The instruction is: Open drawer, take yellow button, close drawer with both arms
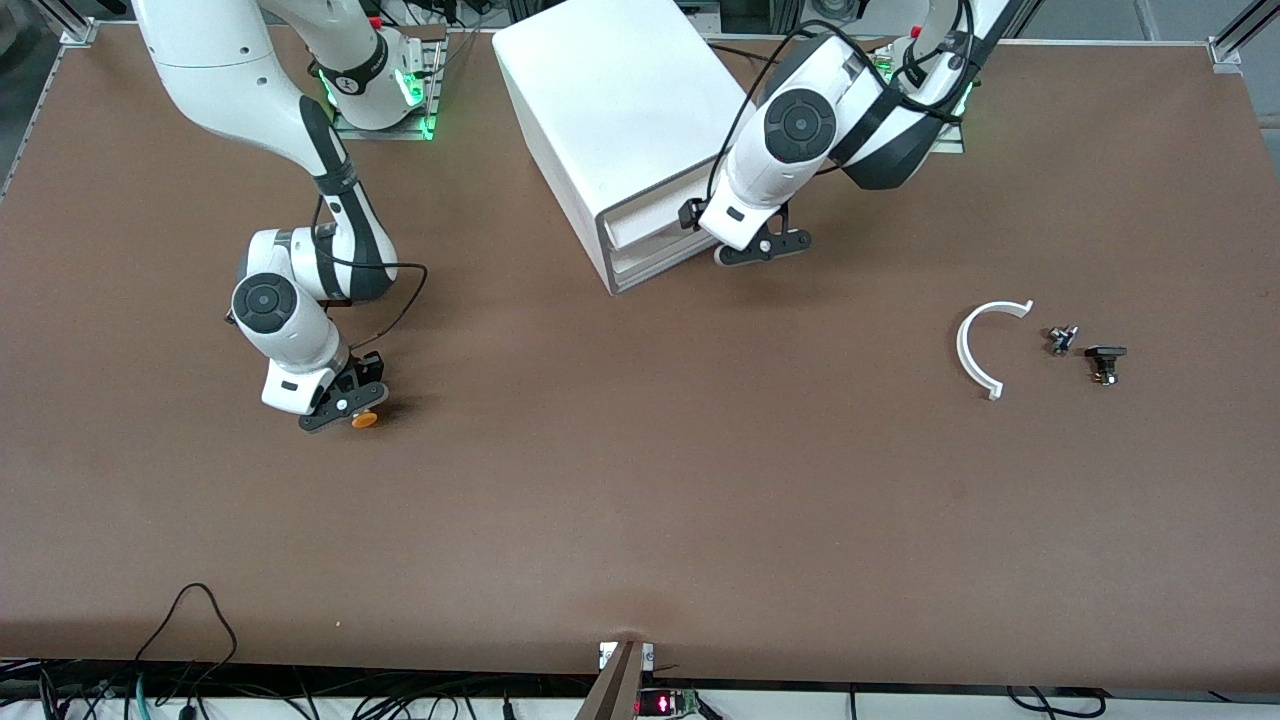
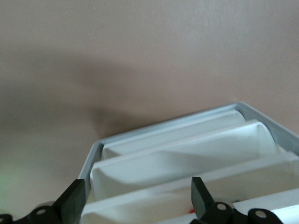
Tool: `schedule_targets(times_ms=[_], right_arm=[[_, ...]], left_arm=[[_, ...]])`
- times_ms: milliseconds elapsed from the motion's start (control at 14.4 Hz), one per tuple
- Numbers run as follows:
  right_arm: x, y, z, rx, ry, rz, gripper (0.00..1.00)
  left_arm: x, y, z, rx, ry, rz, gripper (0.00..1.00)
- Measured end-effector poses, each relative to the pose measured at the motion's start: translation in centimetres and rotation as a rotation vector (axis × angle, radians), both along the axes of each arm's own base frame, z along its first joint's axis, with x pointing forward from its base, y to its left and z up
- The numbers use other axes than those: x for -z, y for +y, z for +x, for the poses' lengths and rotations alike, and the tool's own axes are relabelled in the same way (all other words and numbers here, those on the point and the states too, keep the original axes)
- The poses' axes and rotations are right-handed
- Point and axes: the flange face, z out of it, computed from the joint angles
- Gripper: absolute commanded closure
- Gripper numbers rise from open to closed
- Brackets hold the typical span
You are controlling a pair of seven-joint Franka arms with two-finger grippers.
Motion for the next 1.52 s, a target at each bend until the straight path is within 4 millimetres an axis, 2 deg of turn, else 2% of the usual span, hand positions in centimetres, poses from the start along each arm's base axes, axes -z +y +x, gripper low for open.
schedule_targets(times_ms=[208,416,554,624,762,901,1109,1248,1317,1455,1525], right_arm=[[-2.1,0.4,0.6,0.079,-0.043,0.023,0.0],[-6.5,1.1,2.0,0.12,-0.063,0.049,0.0],[-9.6,1.5,2.8,0.163,-0.045,0.074,0.0],[-11.3,1.7,3.2,0.182,-0.04,0.094,0.0],[-15.1,2.2,4.1,0.212,-0.028,0.138,0.0],[-19.3,2.8,4.9,0.229,0.003,0.174,0.0],[-25.5,3.9,5.6,0.306,0.069,0.199,0.0],[-29.5,4.6,5.4,0.392,0.111,0.195,0.0],[-31.2,4.9,5.1,0.423,0.132,0.189,0.0],[-33.9,4.3,4.6,0.463,0.148,0.187,0.0],[-34.7,2.9,4.5,0.486,0.147,0.191,0.0]], left_arm=[[-0.1,-0.9,-1.4,0.01,0.003,0.004,0.0],[0.0,-1.0,-1.6,0.011,0.007,0.008,0.0],[-0.4,0.0,-0.4,-0.013,-0.008,-0.001,0.0],[-1.0,1.3,1.1,-0.037,-0.028,-0.012,0.0],[-2.7,5.9,5.7,-0.079,-0.085,-0.035,0.0],[-4.2,11.6,10.1,-0.077,-0.154,-0.045,0.0],[-7.4,19.5,15.1,-0.053,-0.266,-0.052,0.0],[-10.5,25.0,16.5,-0.077,-0.296,-0.021,0.0],[-12.3,27.5,16.3,-0.092,-0.267,-0.005,0.0],[-16.7,30.4,14.8,-0.096,-0.189,0.023,0.0],[-18.9,31.2,14.1,-0.092,-0.182,0.049,0.0]])
